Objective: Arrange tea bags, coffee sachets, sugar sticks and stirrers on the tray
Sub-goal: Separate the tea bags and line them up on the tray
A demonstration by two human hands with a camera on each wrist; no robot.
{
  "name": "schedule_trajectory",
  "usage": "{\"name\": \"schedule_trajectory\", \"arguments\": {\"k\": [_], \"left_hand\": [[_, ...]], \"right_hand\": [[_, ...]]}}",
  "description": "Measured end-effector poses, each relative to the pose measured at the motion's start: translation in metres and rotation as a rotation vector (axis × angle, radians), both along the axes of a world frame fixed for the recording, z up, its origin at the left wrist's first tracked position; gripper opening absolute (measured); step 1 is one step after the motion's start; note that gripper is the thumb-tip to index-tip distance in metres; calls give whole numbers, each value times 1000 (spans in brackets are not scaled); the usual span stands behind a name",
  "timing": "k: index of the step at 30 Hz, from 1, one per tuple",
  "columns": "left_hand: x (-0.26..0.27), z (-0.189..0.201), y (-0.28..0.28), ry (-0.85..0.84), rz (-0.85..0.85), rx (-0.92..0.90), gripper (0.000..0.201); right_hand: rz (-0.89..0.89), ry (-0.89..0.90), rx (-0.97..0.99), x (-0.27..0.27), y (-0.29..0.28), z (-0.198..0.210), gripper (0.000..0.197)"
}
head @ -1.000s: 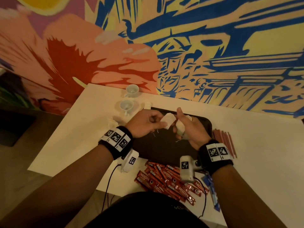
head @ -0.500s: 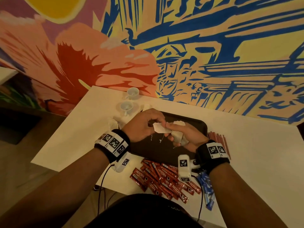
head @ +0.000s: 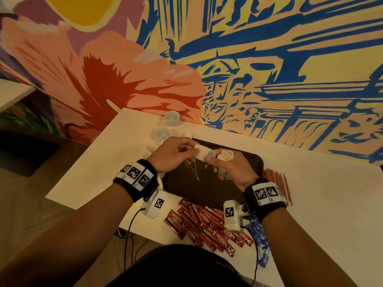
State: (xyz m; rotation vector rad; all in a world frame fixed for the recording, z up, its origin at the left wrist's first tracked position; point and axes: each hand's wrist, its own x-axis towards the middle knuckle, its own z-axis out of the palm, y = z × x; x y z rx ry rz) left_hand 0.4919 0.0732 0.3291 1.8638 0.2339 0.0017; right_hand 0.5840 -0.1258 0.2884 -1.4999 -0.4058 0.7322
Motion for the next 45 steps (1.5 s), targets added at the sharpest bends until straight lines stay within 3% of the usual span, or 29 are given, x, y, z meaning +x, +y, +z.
{"name": "schedule_trajectory", "arguments": {"k": [11,18,22,27,33,45], "left_hand": [[3,5,24,47,-82,30,20],[14,-2,49,30,-69,172,20],[19,-3,60,-6,-61,248,16],[35,-11,87,-12,-66,408,14],[71,-41,129,68,-112,617,18],[122,-142,152,399,-446,822,18]], "right_hand": [[8,-49,-77,8,16,-6,29],[10,-35,-91,11,36,-8,30],[46,-36,-138,12,49,-11,20],[-35,103,-259,18,64,-25,13],[-157,340,-294,28,61,-44,24],[-238,517,-268,27,68,-64,30]]}}
